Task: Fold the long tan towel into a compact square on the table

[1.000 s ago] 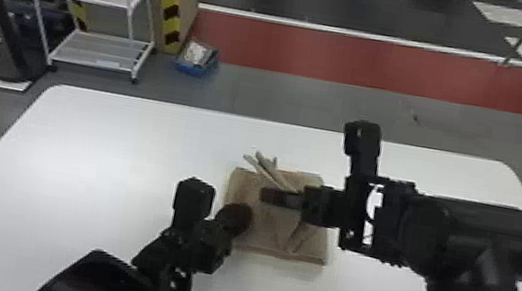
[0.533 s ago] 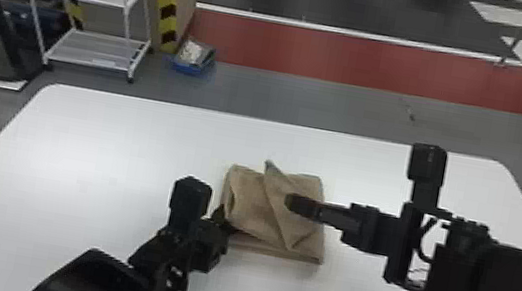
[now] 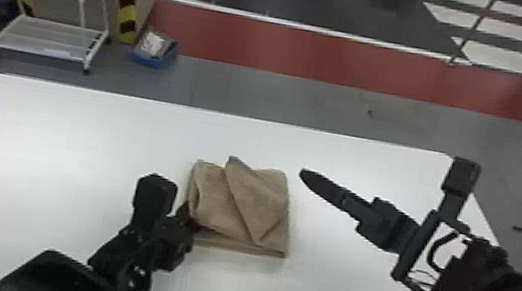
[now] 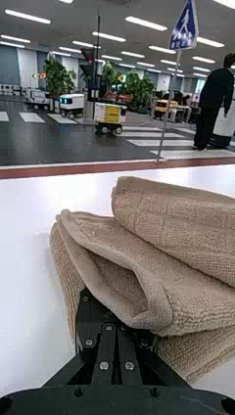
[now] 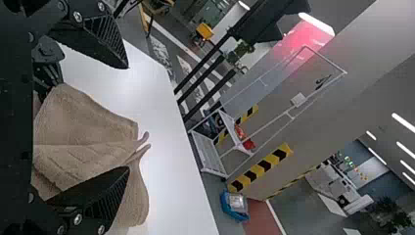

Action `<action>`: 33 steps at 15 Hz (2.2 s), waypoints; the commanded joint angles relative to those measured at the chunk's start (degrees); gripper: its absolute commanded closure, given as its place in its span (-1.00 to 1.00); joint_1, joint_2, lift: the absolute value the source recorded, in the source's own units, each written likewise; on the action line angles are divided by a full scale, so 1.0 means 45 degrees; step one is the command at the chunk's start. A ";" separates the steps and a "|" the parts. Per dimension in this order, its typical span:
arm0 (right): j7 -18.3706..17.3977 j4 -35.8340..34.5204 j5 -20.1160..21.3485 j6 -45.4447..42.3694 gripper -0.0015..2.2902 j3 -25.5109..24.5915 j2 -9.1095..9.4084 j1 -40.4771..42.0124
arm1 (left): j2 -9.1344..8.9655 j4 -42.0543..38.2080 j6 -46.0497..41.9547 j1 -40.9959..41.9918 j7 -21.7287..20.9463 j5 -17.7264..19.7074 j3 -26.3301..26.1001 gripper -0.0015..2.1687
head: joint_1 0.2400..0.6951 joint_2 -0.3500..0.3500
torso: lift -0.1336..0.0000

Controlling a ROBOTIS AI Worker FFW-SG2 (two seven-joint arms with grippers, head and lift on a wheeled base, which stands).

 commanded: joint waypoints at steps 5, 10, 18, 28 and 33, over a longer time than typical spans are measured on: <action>0.0277 0.2242 0.2844 -0.1749 0.96 0.0717 -0.0170 -0.0538 | 0.0038 -0.0112 0.0008 0.0148 -0.0014 -0.0015 0.0092 0.98 | 1.00 -0.48 | -0.69; 0.0120 0.2672 0.3391 -0.2218 0.96 0.1049 -0.0111 -0.0518 | 0.0038 -0.0152 0.0008 0.0187 -0.0014 -0.0015 0.0111 0.98 | 1.00 -0.52 | -0.69; 0.0023 0.2750 0.3547 -0.2179 0.96 0.2631 -0.0013 -0.0596 | 0.0038 -0.0152 0.0008 0.0187 -0.0014 -0.0034 0.0092 0.98 | 1.00 -0.37 | -0.69; -0.0114 0.1109 0.2199 -0.0851 0.96 0.3999 0.0592 -0.0635 | -0.0001 -0.0034 0.0008 0.0070 -0.0014 -0.0034 0.0033 0.98 | 1.00 -0.09 | -0.69; -0.0094 -0.0824 0.1340 -0.0460 0.96 0.2573 0.0436 0.0693 | -0.0001 -0.0034 0.0008 0.0070 -0.0014 0.0063 0.0209 0.98 | 1.00 -0.02 | -0.69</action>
